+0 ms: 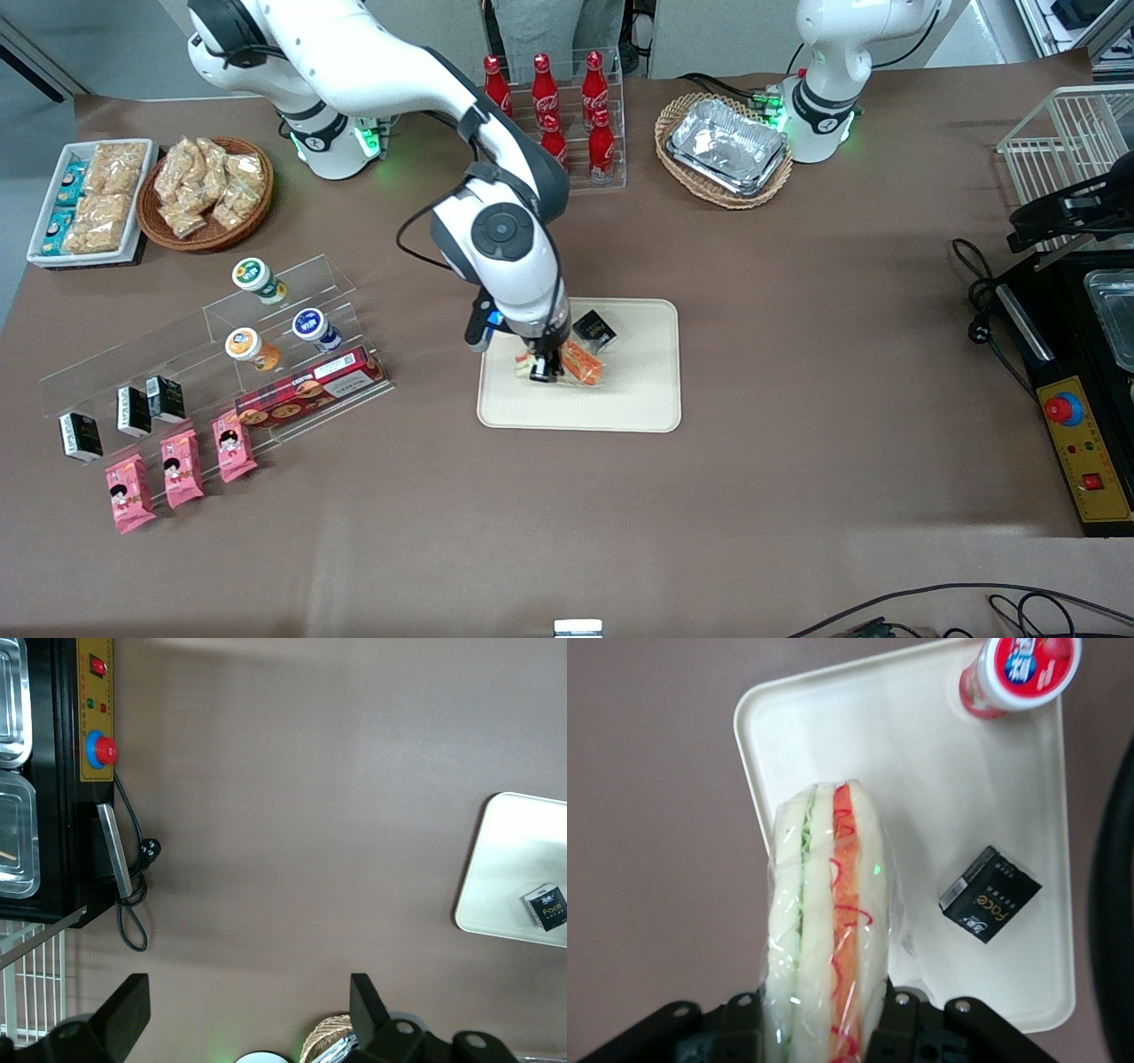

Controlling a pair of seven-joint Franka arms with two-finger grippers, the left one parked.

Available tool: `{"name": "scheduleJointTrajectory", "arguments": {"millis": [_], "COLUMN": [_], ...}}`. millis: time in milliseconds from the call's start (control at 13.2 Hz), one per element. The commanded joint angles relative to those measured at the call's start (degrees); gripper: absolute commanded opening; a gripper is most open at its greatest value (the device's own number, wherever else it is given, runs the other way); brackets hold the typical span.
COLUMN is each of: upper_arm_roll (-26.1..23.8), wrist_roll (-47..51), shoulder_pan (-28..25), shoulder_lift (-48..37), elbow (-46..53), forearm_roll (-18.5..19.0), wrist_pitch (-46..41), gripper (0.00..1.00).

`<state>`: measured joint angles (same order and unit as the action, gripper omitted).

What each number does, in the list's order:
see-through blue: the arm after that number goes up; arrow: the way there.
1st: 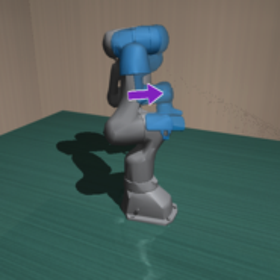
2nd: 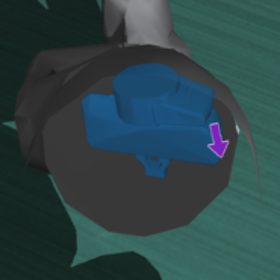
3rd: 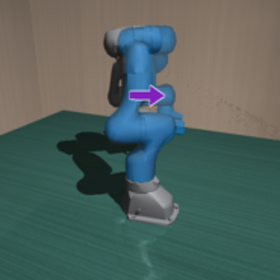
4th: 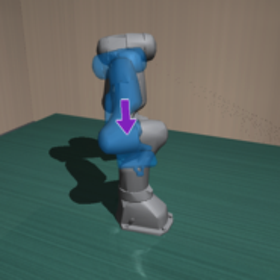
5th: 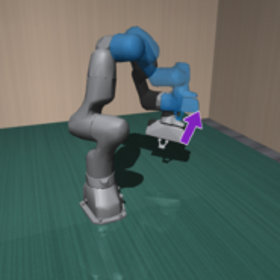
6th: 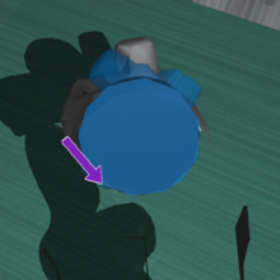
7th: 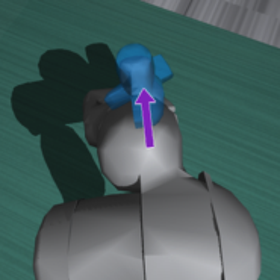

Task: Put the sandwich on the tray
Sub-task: 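Lower the sandwich onto the tray beside the black box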

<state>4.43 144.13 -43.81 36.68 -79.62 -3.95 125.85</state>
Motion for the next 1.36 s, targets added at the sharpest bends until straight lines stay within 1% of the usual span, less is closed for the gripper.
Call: {"name": "scheduleJointTrajectory", "arguments": {"millis": [0, 227, 606, 985, 1288], "upper_arm_roll": [1.19, 1.19, 1.19, 2.59, 2.51], "wrist_roll": [3.35, 3.52, 4.84, 4.67, 4.58], "shoulder_pan": [-1.72, -2.07, -2.42, -2.34, -2.42], "shoulder_lift": [5.41, 7.96, 11.57, 12.62, 13.77], "elbow": [5.52, 5.97, 6.23, 6.23, 6.23], "forearm_roll": [1.49, 1.4, 1.49, 2.37, 5.53], "wrist_pitch": [0.98, 1.59, 5.02, 6.95, 9.32], "gripper": [0.39, 0.39, 0.4, 0.4, 0.4]}}
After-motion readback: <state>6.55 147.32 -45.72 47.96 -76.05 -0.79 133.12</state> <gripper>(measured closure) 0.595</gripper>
